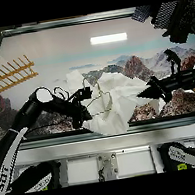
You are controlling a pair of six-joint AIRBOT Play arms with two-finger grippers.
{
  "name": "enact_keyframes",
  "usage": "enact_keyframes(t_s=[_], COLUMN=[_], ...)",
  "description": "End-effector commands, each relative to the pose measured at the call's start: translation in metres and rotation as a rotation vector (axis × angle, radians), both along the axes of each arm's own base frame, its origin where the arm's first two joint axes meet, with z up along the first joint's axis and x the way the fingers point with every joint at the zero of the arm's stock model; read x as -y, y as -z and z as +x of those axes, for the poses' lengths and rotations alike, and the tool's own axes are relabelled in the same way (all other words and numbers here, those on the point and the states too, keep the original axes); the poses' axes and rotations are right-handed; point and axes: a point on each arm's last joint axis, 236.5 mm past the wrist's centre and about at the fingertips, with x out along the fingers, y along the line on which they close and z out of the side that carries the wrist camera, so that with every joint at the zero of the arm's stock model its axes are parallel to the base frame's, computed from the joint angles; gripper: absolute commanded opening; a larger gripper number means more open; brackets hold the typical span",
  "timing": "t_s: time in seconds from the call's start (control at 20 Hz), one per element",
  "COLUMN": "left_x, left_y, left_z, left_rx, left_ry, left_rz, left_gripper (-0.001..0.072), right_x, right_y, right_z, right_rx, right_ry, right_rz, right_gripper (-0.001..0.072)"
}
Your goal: Fold the clothes and pants, and hang the long-sleeved shirts on hangers.
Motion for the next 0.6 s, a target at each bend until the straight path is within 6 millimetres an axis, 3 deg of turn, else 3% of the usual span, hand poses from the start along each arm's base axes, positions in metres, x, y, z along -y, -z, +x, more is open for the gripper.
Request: enact_keyframes(t_s=[0.0, 0.15, 0.2, 0.25, 0.3, 0.55], left_x=[-0.0004, -0.0004, -0.0004, -0.0004, -0.0004, -0.0003], left_y=[0.0004, 0.0003, 0.0004, 0.0004, 0.0005, 0.0003], left_z=[-0.0003, -0.0003, -0.0003, -0.0001, 0.0009, 0.0006], left_rx=[0.000, -0.001, 0.000, 0.000, -0.004, -0.016], left_ry=[0.001, 0.001, 0.001, 0.000, -0.010, -0.023], left_rz=[0.002, 0.002, 0.002, 0.002, 0.003, 0.007], left_gripper=[0.0013, 0.0013, 0.0049, 0.0273, 0.0342, 0.0343], right_x=[0.0001, 0.0001, 0.0001, 0.0001, 0.0002, 0.0001], right_y=[0.0004, 0.0004, 0.0004, 0.0004, 0.0004, 0.0001], right_z=[0.0006, 0.0006, 0.0006, 0.0006, 0.0007, 0.0008], right_rx=[-0.001, -0.001, -0.001, -0.001, -0.001, 0.000], right_ry=[0.003, 0.003, 0.003, 0.003, 0.003, 0.004], right_rz=[0.000, 0.000, 0.000, 0.000, 0.000, 0.001], right_gripper=[0.0015, 0.0014, 0.0014, 0.0014, 0.0013, 0.0012])
